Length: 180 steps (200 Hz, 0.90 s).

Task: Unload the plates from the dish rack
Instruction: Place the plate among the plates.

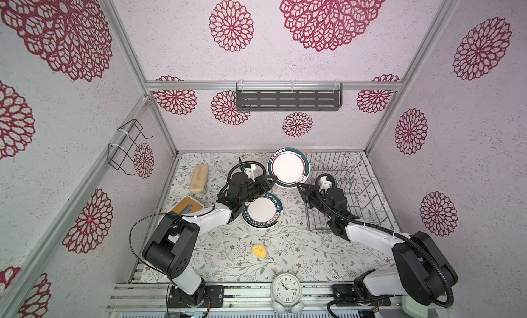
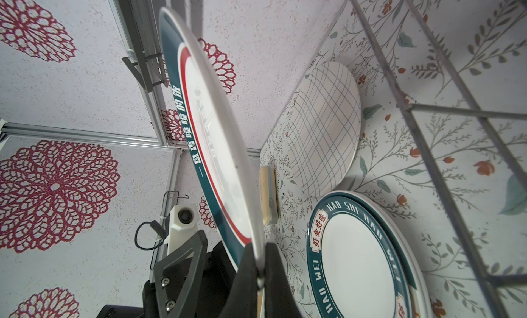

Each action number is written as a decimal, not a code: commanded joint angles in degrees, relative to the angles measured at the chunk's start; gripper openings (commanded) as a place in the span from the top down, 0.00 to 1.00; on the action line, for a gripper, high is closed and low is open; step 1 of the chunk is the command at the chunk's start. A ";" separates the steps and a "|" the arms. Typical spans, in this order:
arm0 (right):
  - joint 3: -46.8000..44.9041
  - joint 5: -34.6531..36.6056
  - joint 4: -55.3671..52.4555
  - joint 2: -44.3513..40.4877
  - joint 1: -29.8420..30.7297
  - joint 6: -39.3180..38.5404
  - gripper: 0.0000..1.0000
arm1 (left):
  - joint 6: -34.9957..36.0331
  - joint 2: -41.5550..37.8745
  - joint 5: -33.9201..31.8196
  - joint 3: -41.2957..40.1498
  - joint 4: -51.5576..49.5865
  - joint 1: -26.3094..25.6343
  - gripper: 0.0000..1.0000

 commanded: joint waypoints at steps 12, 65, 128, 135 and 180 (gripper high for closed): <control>0.28 -1.44 6.36 -0.38 0.64 0.53 1.00 | 0.28 1.24 0.74 1.97 2.19 -0.25 0.58; 0.76 -2.39 5.90 -0.30 0.74 -0.12 1.00 | -0.11 2.24 1.56 2.81 2.49 -0.11 0.73; 0.81 -3.35 6.11 0.47 0.65 0.18 0.50 | -0.44 1.90 1.77 2.59 2.79 0.18 1.00; 0.81 -3.46 6.10 0.64 0.56 0.18 0.40 | -0.74 1.76 1.88 2.48 3.08 0.37 1.00; 1.33 -3.99 5.60 1.19 0.47 0.03 0.14 | -1.25 -1.10 1.82 0.68 3.64 1.63 1.00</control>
